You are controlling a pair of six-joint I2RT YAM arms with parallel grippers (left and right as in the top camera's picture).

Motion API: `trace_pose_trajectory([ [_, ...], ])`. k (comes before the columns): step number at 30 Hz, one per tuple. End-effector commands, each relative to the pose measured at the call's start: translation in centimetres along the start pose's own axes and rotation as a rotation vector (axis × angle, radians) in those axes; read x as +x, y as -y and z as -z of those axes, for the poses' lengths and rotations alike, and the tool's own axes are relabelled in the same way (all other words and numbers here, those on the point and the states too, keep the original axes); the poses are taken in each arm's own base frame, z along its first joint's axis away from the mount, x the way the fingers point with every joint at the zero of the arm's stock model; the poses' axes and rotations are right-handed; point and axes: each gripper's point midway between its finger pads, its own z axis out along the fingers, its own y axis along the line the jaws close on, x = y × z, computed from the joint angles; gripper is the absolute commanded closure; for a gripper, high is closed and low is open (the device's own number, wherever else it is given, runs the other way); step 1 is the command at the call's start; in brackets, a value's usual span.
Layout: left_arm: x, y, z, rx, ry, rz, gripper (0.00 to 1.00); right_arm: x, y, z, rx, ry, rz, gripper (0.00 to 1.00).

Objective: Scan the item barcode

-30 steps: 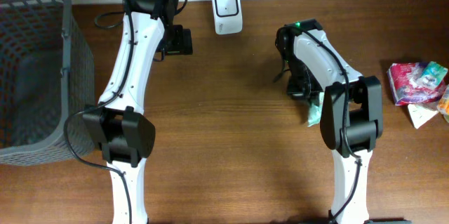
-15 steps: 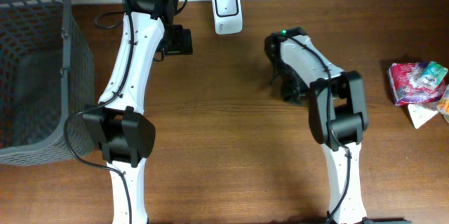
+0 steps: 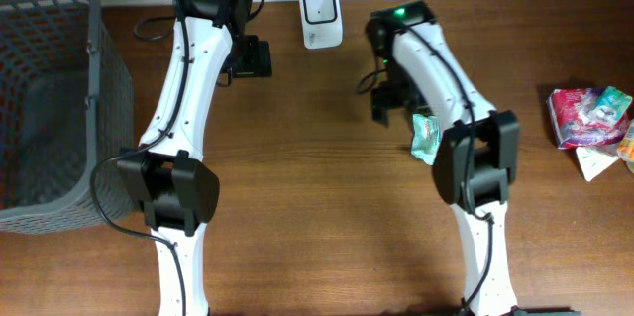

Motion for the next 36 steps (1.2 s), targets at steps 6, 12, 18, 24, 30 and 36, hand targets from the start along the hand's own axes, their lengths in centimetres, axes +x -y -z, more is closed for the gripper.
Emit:
trace_pose_trajectory([
  [6,-0.2,0.2,-0.1,-0.006,0.005,0.005,0.01,0.5,1.6,-2.1,-0.456,-0.167,0.098,0.1],
  [12,-0.2,0.2,-0.1,-0.006,0.005,0.005,0.01,0.6,1.0,-5.8,-0.443,-0.189,0.095,0.31],
  [18,-0.2,0.2,-0.1,-0.005,0.006,0.004,0.01,-0.2,0.3,-5.9,-0.484,-0.16,0.084,0.85],
  [24,-0.1,0.3,0.0,-0.005,0.006,0.003,0.01,-2.6,-2.9,-0.7,-0.71,-0.055,0.053,0.96],
  [30,-0.2,0.2,-0.1,-0.005,0.006,0.004,0.01,-11.6,-5.8,10.1,-0.925,0.373,-0.049,0.96],
  [36,-0.1,0.3,0.0,-0.005,0.006,0.002,0.01,-18.1,-10.4,18.5,-0.95,0.862,-0.02,0.96],
])
